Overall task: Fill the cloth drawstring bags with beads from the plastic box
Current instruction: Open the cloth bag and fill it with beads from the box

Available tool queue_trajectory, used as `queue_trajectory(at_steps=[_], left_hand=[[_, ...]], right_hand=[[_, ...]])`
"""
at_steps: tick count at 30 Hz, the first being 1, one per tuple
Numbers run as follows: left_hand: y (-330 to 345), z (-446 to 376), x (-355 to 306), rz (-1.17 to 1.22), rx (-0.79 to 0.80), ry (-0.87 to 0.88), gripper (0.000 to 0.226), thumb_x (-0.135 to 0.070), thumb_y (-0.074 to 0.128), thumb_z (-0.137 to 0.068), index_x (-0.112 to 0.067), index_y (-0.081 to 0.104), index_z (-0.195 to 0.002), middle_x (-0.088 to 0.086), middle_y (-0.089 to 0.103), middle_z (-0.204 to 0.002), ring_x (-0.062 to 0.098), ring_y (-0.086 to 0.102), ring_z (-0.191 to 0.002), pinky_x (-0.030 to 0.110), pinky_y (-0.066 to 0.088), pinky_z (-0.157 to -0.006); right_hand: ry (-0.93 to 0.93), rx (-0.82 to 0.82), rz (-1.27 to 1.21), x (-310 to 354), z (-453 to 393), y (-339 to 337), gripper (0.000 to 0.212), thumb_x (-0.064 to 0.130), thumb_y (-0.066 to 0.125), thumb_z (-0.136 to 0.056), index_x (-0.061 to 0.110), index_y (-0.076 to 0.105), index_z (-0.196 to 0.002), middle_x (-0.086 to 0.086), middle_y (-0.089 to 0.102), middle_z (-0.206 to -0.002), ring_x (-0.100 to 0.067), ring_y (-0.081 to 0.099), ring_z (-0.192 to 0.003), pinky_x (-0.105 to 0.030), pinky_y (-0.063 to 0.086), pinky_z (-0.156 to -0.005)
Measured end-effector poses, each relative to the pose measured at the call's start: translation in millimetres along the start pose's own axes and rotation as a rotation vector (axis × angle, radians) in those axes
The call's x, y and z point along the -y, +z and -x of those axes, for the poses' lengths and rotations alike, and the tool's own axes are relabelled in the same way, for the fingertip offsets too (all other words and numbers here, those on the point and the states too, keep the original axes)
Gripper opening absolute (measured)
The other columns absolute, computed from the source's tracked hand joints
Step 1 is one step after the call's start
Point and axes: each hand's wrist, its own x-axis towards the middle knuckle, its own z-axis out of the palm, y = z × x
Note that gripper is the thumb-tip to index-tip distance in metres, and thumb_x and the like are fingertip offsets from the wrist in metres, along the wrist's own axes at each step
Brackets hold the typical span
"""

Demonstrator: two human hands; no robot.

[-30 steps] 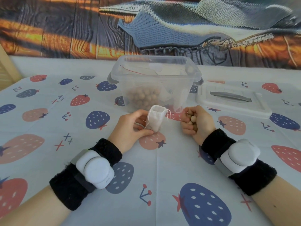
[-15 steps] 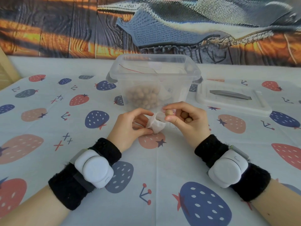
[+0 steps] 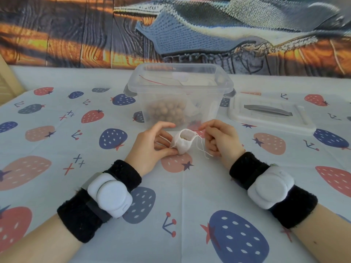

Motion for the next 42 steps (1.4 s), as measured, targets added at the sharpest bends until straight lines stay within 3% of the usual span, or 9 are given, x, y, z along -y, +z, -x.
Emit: queue_trajectory(at_steps=[4,9,13,16,20,29,32,34,42], left_hand=[[1,-1,1,0.008,-0.009,-0.009,0.056,0.000,0.079,-0.070,-0.019,0.055,-0.117,0.009,0.065,-0.091,0.016,0.066,-0.077,0.017,0.051,-0.072],[1,-2,2,0.017,-0.015,-0.020,0.055,-0.003,0.080,-0.070,-0.018,0.056,-0.117,0.009,0.065,-0.090,0.014,0.067,-0.076,0.018,0.052,-0.073],[1,-2,3,0.014,-0.010,-0.012,0.056,-0.002,0.080,-0.070,-0.016,0.055,-0.119,0.011,0.065,-0.092,0.017,0.067,-0.077,0.019,0.052,-0.073],[0,-2,4,0.011,-0.008,-0.003,0.057,-0.001,0.080,-0.070,-0.015,0.055,-0.119,0.012,0.065,-0.092,0.018,0.066,-0.078,0.019,0.052,-0.074],[1,-2,4,0.010,-0.001,0.001,0.058,-0.001,0.079,-0.070,-0.015,0.054,-0.120,0.012,0.065,-0.092,0.018,0.066,-0.078,0.019,0.053,-0.074],[1,-2,3,0.008,0.004,0.014,0.058,0.000,0.079,-0.070,-0.018,0.053,-0.119,0.009,0.065,-0.091,0.016,0.066,-0.078,0.019,0.052,-0.073],[2,-2,4,0.010,0.009,0.016,0.058,0.000,0.079,-0.070,-0.018,0.053,-0.119,0.008,0.065,-0.090,0.015,0.066,-0.077,0.018,0.052,-0.072],[2,-2,4,0.007,0.007,0.017,0.058,0.000,0.079,-0.070,-0.018,0.053,-0.119,0.006,0.065,-0.089,0.015,0.066,-0.077,0.018,0.052,-0.072],[2,-2,3,-0.008,0.006,0.019,0.058,-0.002,0.079,-0.070,-0.017,0.053,-0.120,0.007,0.065,-0.089,0.016,0.066,-0.077,0.019,0.053,-0.073]], right_hand=[[0.418,0.032,-0.418,2,-14,-19,0.026,-0.003,0.025,-0.089,0.006,0.044,-0.074,-0.004,0.036,-0.060,-0.006,0.026,-0.032,-0.014,0.018,-0.026],[0.491,0.079,-0.590,0,-20,-25,0.026,-0.003,0.027,-0.096,0.004,0.048,-0.083,-0.006,0.039,-0.071,-0.006,0.033,-0.034,-0.013,0.023,-0.027],[0.388,0.121,-0.353,2,-14,-19,0.035,0.029,0.035,-0.101,0.008,0.048,-0.076,0.001,0.037,-0.052,-0.005,0.028,-0.033,-0.013,0.019,-0.026],[0.248,0.085,-0.139,3,-8,-13,0.052,0.049,0.035,-0.096,0.013,0.031,-0.059,0.002,0.022,-0.045,-0.009,0.018,-0.036,-0.012,0.014,-0.032],[0.097,-0.023,-0.042,5,-3,-5,0.049,0.037,0.036,-0.099,0.019,0.018,-0.057,0.001,0.017,-0.049,-0.011,0.014,-0.041,-0.013,0.012,-0.040],[-0.556,0.127,0.240,2,18,5,0.010,0.013,0.061,-0.085,0.021,0.054,-0.086,-0.008,0.042,-0.054,-0.005,0.025,-0.045,-0.013,0.025,-0.047],[-0.598,0.156,0.265,-1,15,5,0.011,0.020,0.066,-0.082,0.025,0.060,-0.090,-0.025,0.040,-0.058,-0.009,0.023,-0.050,-0.027,0.027,-0.048],[-0.607,0.163,0.308,-4,13,4,0.013,0.023,0.067,-0.082,0.028,0.063,-0.092,-0.027,0.036,-0.056,-0.009,0.022,-0.051,-0.025,0.024,-0.049],[-0.549,0.155,0.349,0,15,5,0.014,0.020,0.059,-0.086,0.027,0.064,-0.097,0.007,0.024,-0.052,-0.005,0.022,-0.046,-0.014,0.023,-0.048]])
